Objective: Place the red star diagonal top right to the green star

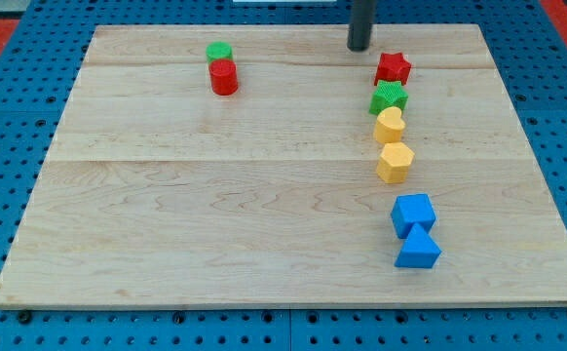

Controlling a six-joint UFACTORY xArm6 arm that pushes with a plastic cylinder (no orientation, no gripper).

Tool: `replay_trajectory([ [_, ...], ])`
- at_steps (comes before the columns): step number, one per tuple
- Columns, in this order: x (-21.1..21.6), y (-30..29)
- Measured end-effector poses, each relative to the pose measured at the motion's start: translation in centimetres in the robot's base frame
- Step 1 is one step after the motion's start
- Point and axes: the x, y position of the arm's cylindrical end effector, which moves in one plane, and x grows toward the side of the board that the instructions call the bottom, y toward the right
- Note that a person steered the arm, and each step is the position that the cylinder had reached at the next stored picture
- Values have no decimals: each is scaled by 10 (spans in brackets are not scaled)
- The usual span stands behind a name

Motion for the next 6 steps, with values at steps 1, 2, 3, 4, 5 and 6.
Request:
replay_trajectory([
  [1, 11, 57],
  [2, 5, 95],
  [3, 85, 160],
  [4, 104, 135],
  [5, 50, 137],
  [6, 34, 94],
])
